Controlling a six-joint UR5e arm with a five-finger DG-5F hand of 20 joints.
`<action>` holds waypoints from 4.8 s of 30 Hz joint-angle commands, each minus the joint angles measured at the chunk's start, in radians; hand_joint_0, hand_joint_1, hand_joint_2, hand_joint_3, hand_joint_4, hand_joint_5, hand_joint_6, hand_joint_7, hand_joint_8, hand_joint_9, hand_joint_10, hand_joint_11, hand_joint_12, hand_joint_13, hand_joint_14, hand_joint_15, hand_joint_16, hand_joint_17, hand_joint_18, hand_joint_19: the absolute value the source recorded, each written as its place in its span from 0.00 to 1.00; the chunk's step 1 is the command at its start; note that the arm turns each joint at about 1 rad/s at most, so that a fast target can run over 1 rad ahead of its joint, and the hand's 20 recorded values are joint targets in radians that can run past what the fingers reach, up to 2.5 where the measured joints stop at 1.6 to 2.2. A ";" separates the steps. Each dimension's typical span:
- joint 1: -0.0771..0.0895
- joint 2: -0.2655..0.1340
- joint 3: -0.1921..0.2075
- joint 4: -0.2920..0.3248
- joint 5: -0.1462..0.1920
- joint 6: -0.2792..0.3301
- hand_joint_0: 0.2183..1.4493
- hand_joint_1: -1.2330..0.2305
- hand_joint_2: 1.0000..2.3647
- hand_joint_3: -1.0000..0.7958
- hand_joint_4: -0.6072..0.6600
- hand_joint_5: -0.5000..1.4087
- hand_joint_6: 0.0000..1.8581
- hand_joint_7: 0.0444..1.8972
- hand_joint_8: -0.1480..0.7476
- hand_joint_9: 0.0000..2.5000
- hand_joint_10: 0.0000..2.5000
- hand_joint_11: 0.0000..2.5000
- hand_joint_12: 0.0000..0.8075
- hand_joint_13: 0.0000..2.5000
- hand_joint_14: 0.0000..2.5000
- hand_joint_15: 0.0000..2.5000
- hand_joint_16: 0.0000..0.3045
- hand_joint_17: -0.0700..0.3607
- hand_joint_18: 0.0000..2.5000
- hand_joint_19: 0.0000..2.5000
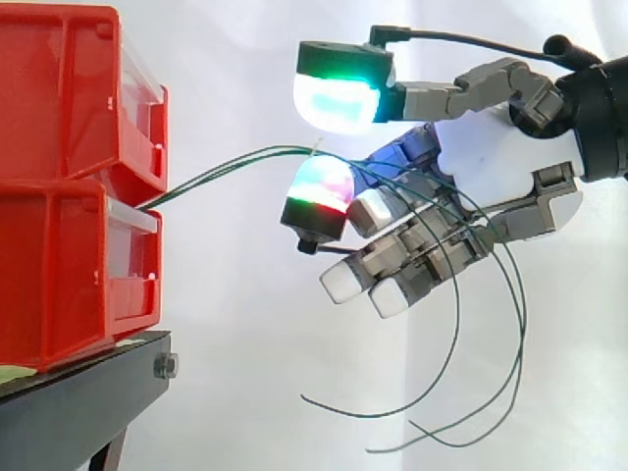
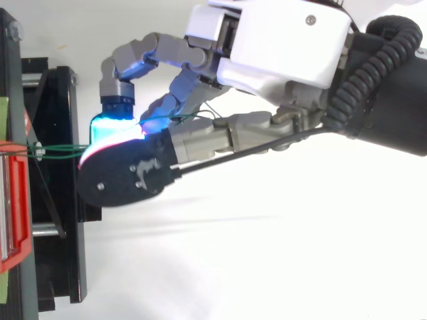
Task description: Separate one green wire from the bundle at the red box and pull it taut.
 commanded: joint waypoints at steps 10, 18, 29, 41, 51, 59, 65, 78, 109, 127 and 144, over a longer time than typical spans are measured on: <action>-0.006 0.000 0.011 0.000 -0.005 0.000 0.31 0.32 0.02 0.49 0.60 0.18 0.48 0.71 0.52 0.42 0.01 0.30 0.48 0.32 0.01 0.18 0.19 0.46 0.30 0.21; -0.004 0.001 0.011 -0.005 -0.005 0.000 0.38 0.23 0.01 0.37 0.58 0.17 0.48 0.69 0.50 0.40 0.01 0.30 0.47 0.32 0.01 0.17 0.18 0.45 0.31 0.19; -0.007 0.001 0.015 -0.005 -0.008 0.000 0.25 0.46 0.00 0.28 0.65 0.18 0.47 0.68 0.52 0.42 0.01 0.29 0.49 0.33 0.01 0.18 0.19 0.47 0.31 0.21; -0.007 0.000 0.031 -0.011 -0.005 -0.011 0.30 0.34 0.02 0.51 0.62 0.18 0.48 0.72 0.53 0.42 0.01 0.30 0.49 0.33 0.01 0.18 0.19 0.47 0.31 0.22; -0.007 0.000 0.023 -0.009 -0.005 -0.008 0.37 0.24 0.02 0.46 0.57 0.17 0.48 0.71 0.50 0.40 0.01 0.30 0.47 0.31 0.01 0.18 0.19 0.46 0.30 0.20; -0.012 0.000 0.020 -0.008 -0.009 -0.009 0.39 0.21 0.01 0.37 0.61 0.17 0.48 0.71 0.50 0.39 0.01 0.29 0.46 0.31 0.01 0.17 0.18 0.45 0.31 0.19; -0.012 0.000 0.020 -0.009 -0.006 -0.011 0.39 0.22 0.01 0.36 0.62 0.17 0.48 0.71 0.50 0.39 0.01 0.29 0.46 0.31 0.01 0.17 0.18 0.45 0.30 0.19; -0.007 0.000 0.000 -0.005 -0.002 -0.009 0.30 0.50 0.01 0.36 0.63 0.18 0.47 0.69 0.52 0.43 0.01 0.30 0.48 0.32 0.01 0.18 0.19 0.46 0.30 0.22; -0.012 0.000 0.011 -0.009 -0.005 -0.009 0.30 0.48 0.01 0.40 0.64 0.18 0.48 0.70 0.52 0.43 0.01 0.30 0.48 0.32 0.01 0.18 0.19 0.46 0.30 0.22; -0.012 0.000 0.011 -0.011 -0.005 -0.009 0.36 0.24 0.01 0.39 0.62 0.16 0.49 0.67 0.50 0.39 0.01 0.30 0.47 0.31 0.01 0.18 0.19 0.46 0.30 0.20; -0.012 0.000 0.011 -0.011 -0.008 -0.006 0.25 0.47 0.00 0.28 0.62 0.19 0.46 0.66 0.52 0.44 0.01 0.29 0.48 0.33 0.01 0.18 0.19 0.47 0.31 0.22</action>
